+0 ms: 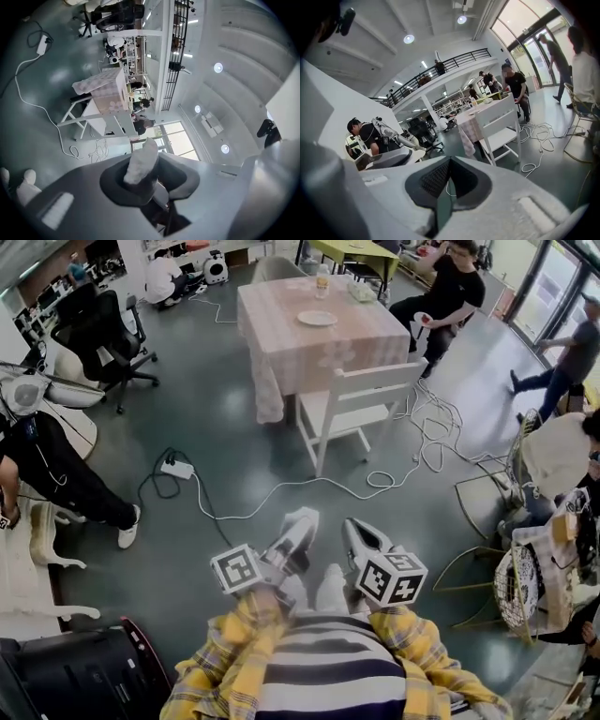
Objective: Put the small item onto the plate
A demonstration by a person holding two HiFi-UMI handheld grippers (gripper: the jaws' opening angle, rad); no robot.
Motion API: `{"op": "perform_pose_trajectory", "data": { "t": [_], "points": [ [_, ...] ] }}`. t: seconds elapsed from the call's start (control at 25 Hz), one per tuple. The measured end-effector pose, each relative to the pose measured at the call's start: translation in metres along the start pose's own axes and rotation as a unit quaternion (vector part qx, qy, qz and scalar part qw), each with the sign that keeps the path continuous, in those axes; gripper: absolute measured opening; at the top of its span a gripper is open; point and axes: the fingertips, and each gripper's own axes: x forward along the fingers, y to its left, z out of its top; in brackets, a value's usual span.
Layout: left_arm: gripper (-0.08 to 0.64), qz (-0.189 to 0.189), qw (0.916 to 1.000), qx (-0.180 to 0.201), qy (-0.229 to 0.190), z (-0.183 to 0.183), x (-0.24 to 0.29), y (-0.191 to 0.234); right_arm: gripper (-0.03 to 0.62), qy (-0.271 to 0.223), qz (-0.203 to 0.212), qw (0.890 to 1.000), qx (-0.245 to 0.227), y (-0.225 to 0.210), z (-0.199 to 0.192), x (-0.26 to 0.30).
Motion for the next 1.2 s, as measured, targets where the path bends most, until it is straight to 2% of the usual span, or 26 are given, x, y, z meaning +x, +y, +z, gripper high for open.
{"op": "perform_pose_trajectory", "data": {
  "t": [0.2,0.4,0.64,0.84,1.2],
  "points": [
    [0.092,-0.002,0.9999,-0.010,0.000,0.009,0.013,0.011,-0.003,0.001,-0.007,1.000,-0.003,-0.010,0.009,0.014],
    [0.091,0.008,0.9998,-0.015,-0.003,0.044,0.039,0.024,-0.003,0.006,-0.001,1.000,-0.004,-0.019,0.038,0.056],
    [0.091,0.013,0.9999,0.006,-0.004,0.094,0.092,0.031,-0.003,0.003,0.003,1.000,-0.028,-0.035,0.089,0.113],
    [0.091,0.018,0.9997,0.014,-0.006,0.127,0.140,0.038,-0.003,0.009,0.003,1.000,-0.020,-0.061,0.119,0.155],
    [0.091,0.006,0.9994,0.032,-0.014,0.164,0.200,0.036,-0.003,0.003,0.016,0.999,-0.031,-0.081,0.167,0.197]
  ]
}}
